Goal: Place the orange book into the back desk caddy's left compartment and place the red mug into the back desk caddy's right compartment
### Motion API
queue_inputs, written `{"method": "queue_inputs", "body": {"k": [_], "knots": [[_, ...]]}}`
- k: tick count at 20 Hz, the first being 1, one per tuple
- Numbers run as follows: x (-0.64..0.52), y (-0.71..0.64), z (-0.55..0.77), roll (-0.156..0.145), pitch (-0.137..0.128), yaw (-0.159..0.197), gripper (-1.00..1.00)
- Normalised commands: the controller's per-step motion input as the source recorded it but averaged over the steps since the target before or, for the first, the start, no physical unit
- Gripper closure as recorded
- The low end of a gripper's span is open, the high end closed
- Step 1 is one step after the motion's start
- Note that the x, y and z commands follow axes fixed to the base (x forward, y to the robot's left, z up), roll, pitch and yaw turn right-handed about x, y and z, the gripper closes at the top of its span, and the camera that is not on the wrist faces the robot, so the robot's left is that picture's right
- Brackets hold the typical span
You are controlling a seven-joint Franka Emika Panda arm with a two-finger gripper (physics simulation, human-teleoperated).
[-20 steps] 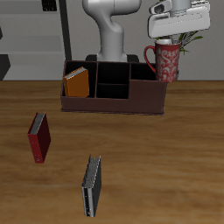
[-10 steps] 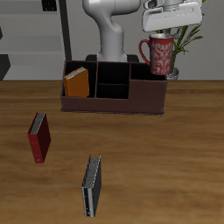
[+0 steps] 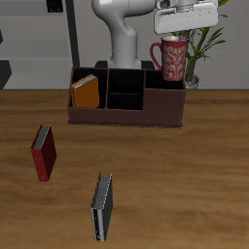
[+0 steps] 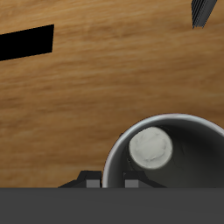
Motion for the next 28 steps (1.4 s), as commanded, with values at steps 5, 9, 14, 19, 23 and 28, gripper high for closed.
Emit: {"method": "queue_inputs", "body": {"k": [5, 9, 14, 19, 23, 28], "knots": [[-0.19, 0.11, 0.01, -0.001, 0.005, -0.002, 1.00], [-0.20, 0.17, -0.06, 0.019, 0.010, 0.017, 1.00], [-0.06, -0.16, -0.13, -0.049, 0.042, -0.018, 1.00], [0.02, -0.17, 0.06, -0.031, -0.009, 0.015, 1.00], [0.25, -0.40, 0.08, -0.097, 0.002, -0.015, 1.00], [0.16, -0.29, -0.03, -0.023, 0.036, -0.051, 1.00]]}}
